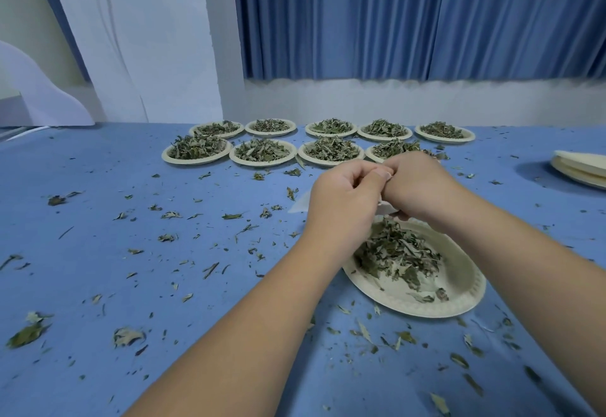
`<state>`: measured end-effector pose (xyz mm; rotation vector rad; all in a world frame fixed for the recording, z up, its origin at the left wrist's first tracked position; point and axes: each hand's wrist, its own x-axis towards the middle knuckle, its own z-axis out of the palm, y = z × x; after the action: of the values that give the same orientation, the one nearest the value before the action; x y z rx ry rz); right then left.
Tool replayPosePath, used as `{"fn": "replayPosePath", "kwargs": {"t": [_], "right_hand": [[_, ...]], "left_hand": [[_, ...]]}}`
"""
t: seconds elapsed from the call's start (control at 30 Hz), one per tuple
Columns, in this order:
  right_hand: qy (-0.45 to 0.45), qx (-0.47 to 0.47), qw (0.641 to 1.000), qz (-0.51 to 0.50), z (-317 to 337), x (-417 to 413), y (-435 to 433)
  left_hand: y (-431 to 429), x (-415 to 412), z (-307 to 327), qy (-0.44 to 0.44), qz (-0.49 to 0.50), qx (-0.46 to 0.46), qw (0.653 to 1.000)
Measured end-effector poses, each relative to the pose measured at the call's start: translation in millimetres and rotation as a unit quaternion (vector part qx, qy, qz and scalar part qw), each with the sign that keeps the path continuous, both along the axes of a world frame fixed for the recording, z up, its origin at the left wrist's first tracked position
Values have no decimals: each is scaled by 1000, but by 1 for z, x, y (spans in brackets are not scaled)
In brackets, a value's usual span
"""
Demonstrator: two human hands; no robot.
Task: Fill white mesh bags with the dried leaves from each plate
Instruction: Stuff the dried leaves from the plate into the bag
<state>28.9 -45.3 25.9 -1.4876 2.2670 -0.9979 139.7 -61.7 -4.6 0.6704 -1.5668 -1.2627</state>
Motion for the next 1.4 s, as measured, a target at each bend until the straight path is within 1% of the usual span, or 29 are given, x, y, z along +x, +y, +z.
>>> {"fn": "replayPosePath", "kwargs": {"t": [0.03, 0.1, 0.17, 0.23, 0.3, 0.37, 0.47, 0.5, 0.53, 0.6, 0.7, 0.77, 0.8, 0.9, 0.97, 1.0, 1.03, 1.07, 1.1, 1.13, 1.17, 1.2, 1.23, 1.3, 1.4], "right_hand": [[-13, -2, 1000, 15, -1, -1, 2], [-96, 4, 994, 59, -1, -6, 8], [-205, 39, 971, 118, 2, -14, 15], [-280, 70, 942, 173, 6, -22, 21], [-312, 65, 928, 192, 9, -27, 26], [-308, 36, 936, 170, 11, -29, 26], [-284, -7, 948, 143, 12, -29, 27], [-264, -27, 954, 137, 12, -28, 28], [-231, -54, 963, 128, 12, -27, 29], [-137, -120, 978, 100, 12, -26, 30], [16, -199, 978, 57, 7, -24, 30], [99, -220, 970, 39, 5, -20, 31], [123, -222, 966, 42, 5, -18, 32], [141, -198, 968, 69, 4, -15, 32], [111, -165, 978, 57, 5, -16, 30], [59, -135, 988, 51, 5, -17, 30], [-25, -87, 994, 57, 6, -18, 30], [-126, -28, 989, 78, 7, -19, 30], [-223, 24, 969, 106, 8, -18, 30], [-302, 56, 942, 136, 8, -18, 30], [-355, 66, 918, 161, 8, -17, 29], [-380, 60, 906, 178, 7, -16, 28], [-382, 46, 905, 184, 6, -14, 26], [-348, 15, 923, 164, 4, -9, 20], [-255, -19, 961, 109, 2, -1, 11]], "left_hand": [[-1, 0, -1, 7, -4, 11, 1000], [-1, 0, -3, 9, 10, 10, 1000], [-1, -2, -4, 17, 30, -6, 999], [-3, -3, -6, 20, 41, -13, 999], [-4, -4, -8, 10, 59, -23, 998], [-5, -5, -8, 2, 69, -28, 997], [-5, -6, -9, 2, 71, -24, 997], [-4, -5, -9, 5, 70, -20, 997], [-4, -5, -9, 8, 69, -16, 997], [-5, -4, -8, 16, 74, -6, 997], [-7, -4, -7, 27, 84, 4, 996], [-6, -4, -6, 37, 84, 14, 996], [-5, -4, -6, 41, 82, 17, 996], [-4, -3, -4, 41, 81, 14, 996], [-4, -2, -4, 40, 75, 12, 996], [-4, -2, -3, 44, 69, 14, 997], [-3, -2, -2, 47, 64, 15, 997], [-2, -2, -2, 50, 59, 15, 997], [-1, -3, -1, 53, 51, 14, 997], [1, -3, 0, 59, 40, 15, 997], [2, -4, 0, 63, 29, 17, 997], [3, -5, 1, 63, 21, 16, 998], [4, -6, 1, 61, 12, 13, 998], [5, -6, 1, 63, -12, 18, 998], [6, -7, 1, 62, -33, 31, 997]]}}
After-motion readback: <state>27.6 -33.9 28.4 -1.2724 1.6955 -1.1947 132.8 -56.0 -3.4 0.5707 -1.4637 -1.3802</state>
